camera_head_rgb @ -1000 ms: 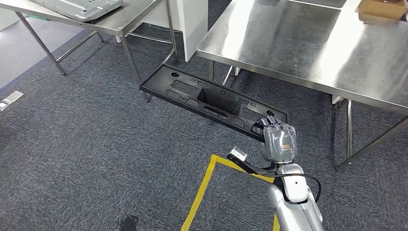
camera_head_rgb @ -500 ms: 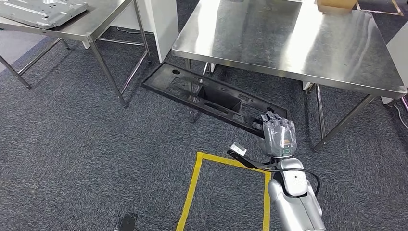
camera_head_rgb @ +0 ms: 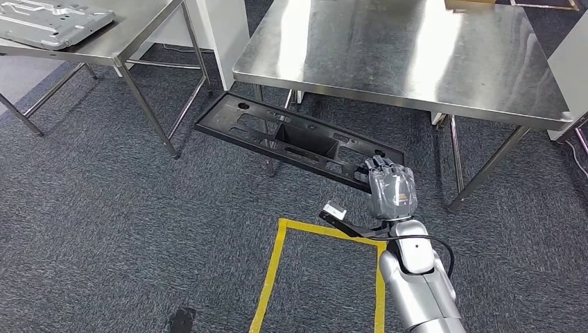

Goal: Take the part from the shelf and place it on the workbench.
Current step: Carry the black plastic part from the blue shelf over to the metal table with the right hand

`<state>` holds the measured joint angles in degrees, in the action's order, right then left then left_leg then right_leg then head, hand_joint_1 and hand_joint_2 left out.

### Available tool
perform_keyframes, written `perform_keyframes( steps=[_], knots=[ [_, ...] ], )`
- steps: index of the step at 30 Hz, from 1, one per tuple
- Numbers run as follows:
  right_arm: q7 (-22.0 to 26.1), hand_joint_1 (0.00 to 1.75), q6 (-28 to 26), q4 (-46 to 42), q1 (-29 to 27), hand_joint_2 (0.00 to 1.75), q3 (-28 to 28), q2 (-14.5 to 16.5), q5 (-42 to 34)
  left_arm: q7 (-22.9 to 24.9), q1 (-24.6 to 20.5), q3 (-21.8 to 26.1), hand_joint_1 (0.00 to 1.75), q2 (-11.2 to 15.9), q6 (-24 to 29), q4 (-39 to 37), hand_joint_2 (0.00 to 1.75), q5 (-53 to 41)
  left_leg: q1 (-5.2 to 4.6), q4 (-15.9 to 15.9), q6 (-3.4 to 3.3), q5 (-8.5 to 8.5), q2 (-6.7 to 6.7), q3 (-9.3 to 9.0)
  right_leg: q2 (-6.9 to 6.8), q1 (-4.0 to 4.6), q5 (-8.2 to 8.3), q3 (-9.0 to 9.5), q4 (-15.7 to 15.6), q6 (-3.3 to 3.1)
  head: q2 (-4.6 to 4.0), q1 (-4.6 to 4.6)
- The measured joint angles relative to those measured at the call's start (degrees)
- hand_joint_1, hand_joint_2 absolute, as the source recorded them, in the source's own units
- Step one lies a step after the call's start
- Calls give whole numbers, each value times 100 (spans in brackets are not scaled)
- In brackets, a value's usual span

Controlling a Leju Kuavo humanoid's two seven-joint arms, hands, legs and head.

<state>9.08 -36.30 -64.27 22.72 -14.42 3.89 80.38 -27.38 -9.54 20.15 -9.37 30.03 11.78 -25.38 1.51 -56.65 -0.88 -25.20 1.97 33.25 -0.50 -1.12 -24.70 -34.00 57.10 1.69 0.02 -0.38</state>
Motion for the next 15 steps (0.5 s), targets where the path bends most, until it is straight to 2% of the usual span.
perform_keyframes(
  steps=[2,5,15],
  knots=[
    [1,175,0,34,20,175,-1,7,0,-2,0,0,0,1,-1,0,175,-1,7,3,49,6,0,4,0,9,4,-7,1,-8,0,2],
    [1,175,-4,68,34,175,-1,15,-14,-3,-1,0,0,1,-2,0,175,-8,6,4,76,9,0,5,0,14,5,-9,2,-9,0,3],
    [1,175,-14,91,35,175,-1,31,-67,-3,-1,0,0,4,-2,0,175,-11,-42,-2,79,9,-7,5,-3,0,6,-12,1,-7,0,3]
  ],
)
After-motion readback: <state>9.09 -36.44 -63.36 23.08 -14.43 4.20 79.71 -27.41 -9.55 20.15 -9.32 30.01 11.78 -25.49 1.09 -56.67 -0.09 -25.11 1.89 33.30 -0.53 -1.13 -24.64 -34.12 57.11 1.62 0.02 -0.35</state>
